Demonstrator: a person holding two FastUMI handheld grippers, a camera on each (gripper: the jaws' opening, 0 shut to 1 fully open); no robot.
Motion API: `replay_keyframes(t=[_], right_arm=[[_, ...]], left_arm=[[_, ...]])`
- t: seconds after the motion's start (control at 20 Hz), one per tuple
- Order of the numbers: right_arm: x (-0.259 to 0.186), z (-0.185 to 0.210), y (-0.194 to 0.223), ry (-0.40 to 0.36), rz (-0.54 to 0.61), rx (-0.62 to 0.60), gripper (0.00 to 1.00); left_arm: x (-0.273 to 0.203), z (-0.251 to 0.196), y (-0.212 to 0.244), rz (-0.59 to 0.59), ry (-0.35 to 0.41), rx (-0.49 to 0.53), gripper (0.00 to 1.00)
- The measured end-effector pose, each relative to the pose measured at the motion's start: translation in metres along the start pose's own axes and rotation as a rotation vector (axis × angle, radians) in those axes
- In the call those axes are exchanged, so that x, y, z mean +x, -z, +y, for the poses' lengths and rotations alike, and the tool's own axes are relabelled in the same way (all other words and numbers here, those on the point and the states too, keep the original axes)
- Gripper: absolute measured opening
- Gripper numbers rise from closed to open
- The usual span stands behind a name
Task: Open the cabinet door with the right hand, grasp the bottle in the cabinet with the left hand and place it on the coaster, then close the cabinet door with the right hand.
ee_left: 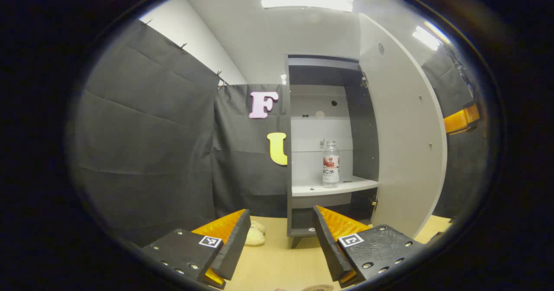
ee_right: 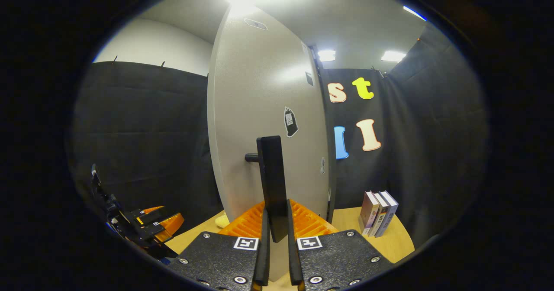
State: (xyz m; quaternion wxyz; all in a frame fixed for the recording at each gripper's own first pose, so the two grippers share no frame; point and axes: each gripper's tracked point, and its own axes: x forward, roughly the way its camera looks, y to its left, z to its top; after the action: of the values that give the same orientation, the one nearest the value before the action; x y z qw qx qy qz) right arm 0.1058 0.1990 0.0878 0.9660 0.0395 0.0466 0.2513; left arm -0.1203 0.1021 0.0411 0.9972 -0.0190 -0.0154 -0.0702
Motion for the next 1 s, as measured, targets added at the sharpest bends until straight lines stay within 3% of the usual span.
replay_keyframes(t=[0.2,0.4,0.75,0.8,0.95,1.0], right_arm=[[-0.008,-0.019,0.001,0.051,-0.012,0.020,0.17],[-0.013,-0.041,-0.002,0.097,-0.021,0.030,0.10],[-0.026,-0.072,-0.002,0.169,-0.035,0.028,0.12],[-0.028,-0.076,-0.004,0.181,-0.037,0.035,0.12],[-0.028,-0.076,-0.004,0.151,-0.041,0.066,0.09],[-0.030,-0.075,-0.005,0.136,-0.045,0.077,0.08]], left_arm=[[-0.007,-0.013,-0.002,0.003,0.016,0.012,0.82],[-0.009,-0.025,-0.005,0.005,0.029,0.023,0.82],[-0.012,-0.052,-0.013,-0.004,0.046,0.039,0.82],[-0.011,-0.056,-0.013,0.001,0.050,0.035,0.87],[-0.010,-0.072,-0.014,0.014,0.058,0.018,0.87],[-0.009,-0.077,-0.016,0.016,0.057,0.018,0.82]])
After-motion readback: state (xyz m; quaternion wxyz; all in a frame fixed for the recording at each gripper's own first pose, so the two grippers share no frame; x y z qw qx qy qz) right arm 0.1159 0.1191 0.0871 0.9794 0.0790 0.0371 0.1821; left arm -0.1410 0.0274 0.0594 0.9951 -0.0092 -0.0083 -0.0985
